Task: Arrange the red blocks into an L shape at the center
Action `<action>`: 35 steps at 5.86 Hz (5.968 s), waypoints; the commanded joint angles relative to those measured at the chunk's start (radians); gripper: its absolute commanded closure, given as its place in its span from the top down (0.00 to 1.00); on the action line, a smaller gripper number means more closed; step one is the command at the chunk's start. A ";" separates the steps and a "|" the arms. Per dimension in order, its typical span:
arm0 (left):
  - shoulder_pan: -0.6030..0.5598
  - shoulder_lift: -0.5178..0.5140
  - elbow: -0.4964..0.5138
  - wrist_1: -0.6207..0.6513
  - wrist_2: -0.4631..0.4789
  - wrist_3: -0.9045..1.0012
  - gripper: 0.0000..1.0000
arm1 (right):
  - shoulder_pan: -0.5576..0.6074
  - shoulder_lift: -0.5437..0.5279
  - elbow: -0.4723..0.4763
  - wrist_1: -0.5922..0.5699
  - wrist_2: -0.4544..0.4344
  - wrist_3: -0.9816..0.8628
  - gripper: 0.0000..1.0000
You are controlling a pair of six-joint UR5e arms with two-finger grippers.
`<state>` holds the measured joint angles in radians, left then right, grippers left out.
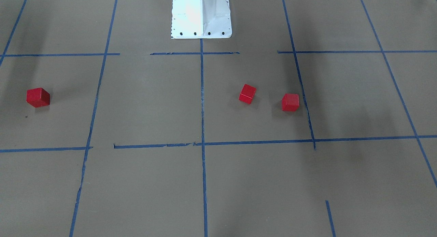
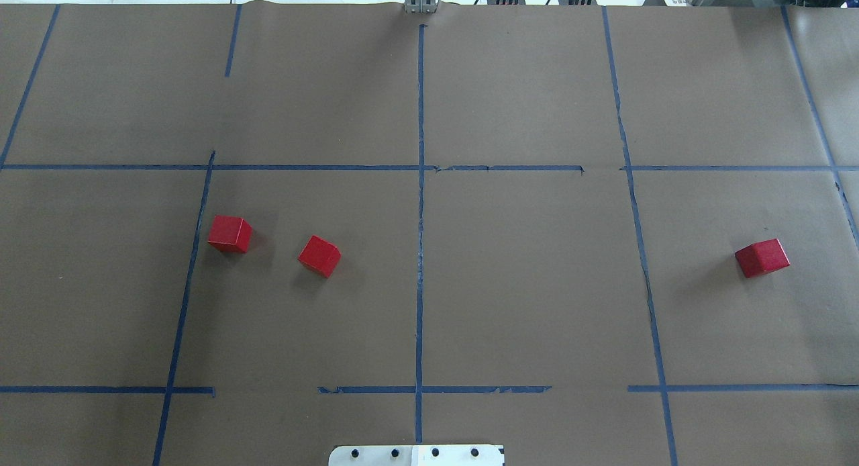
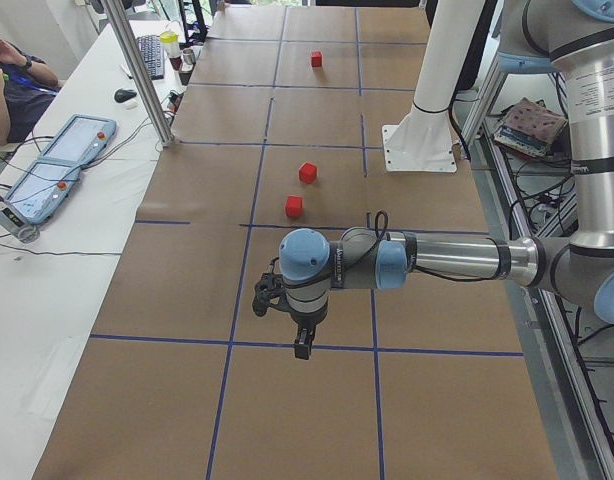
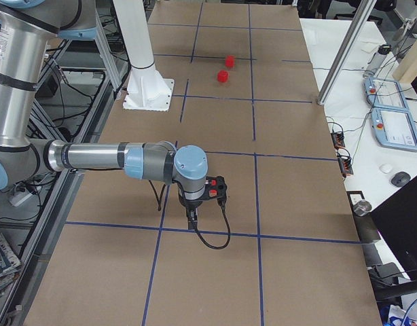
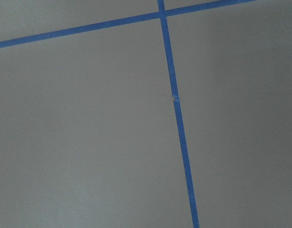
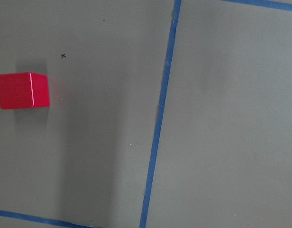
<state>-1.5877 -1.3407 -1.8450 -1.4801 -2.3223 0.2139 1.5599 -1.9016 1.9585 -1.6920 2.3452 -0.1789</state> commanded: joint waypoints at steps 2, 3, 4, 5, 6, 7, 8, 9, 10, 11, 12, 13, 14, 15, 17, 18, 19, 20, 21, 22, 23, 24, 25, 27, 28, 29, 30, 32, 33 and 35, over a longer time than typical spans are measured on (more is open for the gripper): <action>0.000 0.000 0.000 0.000 -0.002 -0.001 1.00 | -0.226 0.019 -0.001 0.296 -0.007 0.247 1.00; 0.000 0.000 0.000 0.000 -0.002 -0.001 1.00 | -0.251 0.016 -0.022 0.387 -0.003 0.296 1.00; 0.000 0.002 0.000 0.001 -0.002 -0.001 1.00 | -0.261 0.013 -0.024 0.390 -0.007 0.303 1.00; 0.000 0.000 0.000 0.003 -0.002 -0.001 1.00 | -0.302 0.022 -0.024 0.408 -0.003 0.414 1.00; 0.000 0.000 0.000 0.001 -0.002 -0.001 1.00 | -0.379 0.032 -0.030 0.499 -0.024 0.582 1.00; 0.000 0.000 0.000 0.000 -0.002 -0.001 1.00 | -0.453 0.051 -0.055 0.567 -0.076 0.702 0.99; 0.000 0.002 0.000 -0.002 -0.002 -0.001 1.00 | -0.496 0.088 -0.117 0.624 -0.108 0.744 0.99; 0.000 0.000 0.000 -0.002 -0.002 -0.001 1.00 | -0.521 0.133 -0.166 0.635 -0.130 0.746 0.99; 0.000 0.000 0.000 -0.002 0.000 -0.001 1.00 | -0.543 0.160 -0.179 0.635 -0.132 0.757 0.99; 0.000 0.000 0.000 -0.002 0.000 -0.001 1.00 | -0.566 0.170 -0.182 0.635 -0.136 0.780 0.99; 0.000 0.000 0.000 -0.002 0.000 -0.001 1.00 | -0.592 0.182 -0.199 0.635 -0.159 0.783 0.99; 0.000 0.000 0.000 -0.002 -0.002 -0.001 1.00 | -0.603 0.182 -0.204 0.635 -0.164 0.780 0.99; 0.000 0.000 0.000 -0.002 0.000 -0.001 1.00 | -0.618 0.182 -0.226 0.637 -0.181 0.777 0.99; 0.000 0.000 0.000 -0.002 0.000 -0.001 1.00 | -0.626 0.182 -0.240 0.635 -0.181 0.773 0.99; 0.000 0.000 0.000 -0.002 0.000 -0.001 1.00 | -0.661 0.184 -0.260 0.637 -0.207 0.776 0.78; 0.000 0.002 0.000 -0.002 0.000 -0.001 1.00 | -0.661 0.184 -0.260 0.635 -0.207 0.773 0.46; 0.000 0.002 0.000 -0.002 0.000 -0.001 1.00 | -0.659 0.184 -0.245 0.635 -0.205 0.777 0.23; 0.000 0.002 0.000 0.000 -0.002 -0.001 1.00 | -0.659 0.185 -0.189 0.623 -0.199 0.783 0.17; 0.000 0.000 0.000 -0.002 -0.002 -0.001 1.00 | -0.661 0.229 -0.134 0.551 -0.198 0.826 0.17; 0.000 0.000 -0.002 -0.003 -0.002 -0.001 1.00 | -0.705 0.353 -0.098 0.432 -0.202 0.934 0.20; 0.000 0.000 -0.002 -0.005 -0.002 -0.001 1.00 | -0.810 0.519 -0.101 0.332 -0.230 1.108 0.19; 0.000 0.000 -0.002 -0.005 -0.002 -0.001 1.00 | -0.902 0.688 -0.112 0.189 -0.318 1.195 0.19; 0.000 0.000 -0.002 -0.005 -0.002 -0.001 1.00 | -0.966 0.858 -0.160 0.060 -0.373 1.308 0.18; 0.000 0.000 -0.002 -0.006 -0.002 -0.001 1.00 | -1.085 1.072 -0.329 0.058 -0.470 1.482 0.18; 0.000 0.000 -0.002 -0.006 -0.002 -0.001 1.00 | -1.130 1.122 -0.401 0.064 -0.513 1.521 0.18; 0.000 0.000 -0.002 -0.006 -0.002 -0.001 1.00 | -1.147 1.124 -0.424 0.116 -0.541 1.532 0.18; 0.000 0.000 -0.002 -0.006 -0.002 -0.001 1.00 | -1.161 1.127 -0.452 0.129 -0.543 1.539 0.18; 0.000 0.000 -0.002 -0.006 -0.002 0.001 1.00 | -1.166 1.133 -0.454 0.130 -0.543 1.524 0.19; 0.000 0.000 -0.002 -0.006 -0.002 -0.001 1.00 | -1.166 1.136 -0.454 0.130 -0.544 1.523 0.19; 0.000 0.000 -0.002 -0.005 -0.002 -0.001 1.00 | -1.169 1.133 -0.457 0.130 -0.549 1.521 0.19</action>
<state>-1.5877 -1.3407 -1.8469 -1.4853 -2.3240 0.2133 0.3929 -0.7669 1.5036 -1.5616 1.7996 1.3435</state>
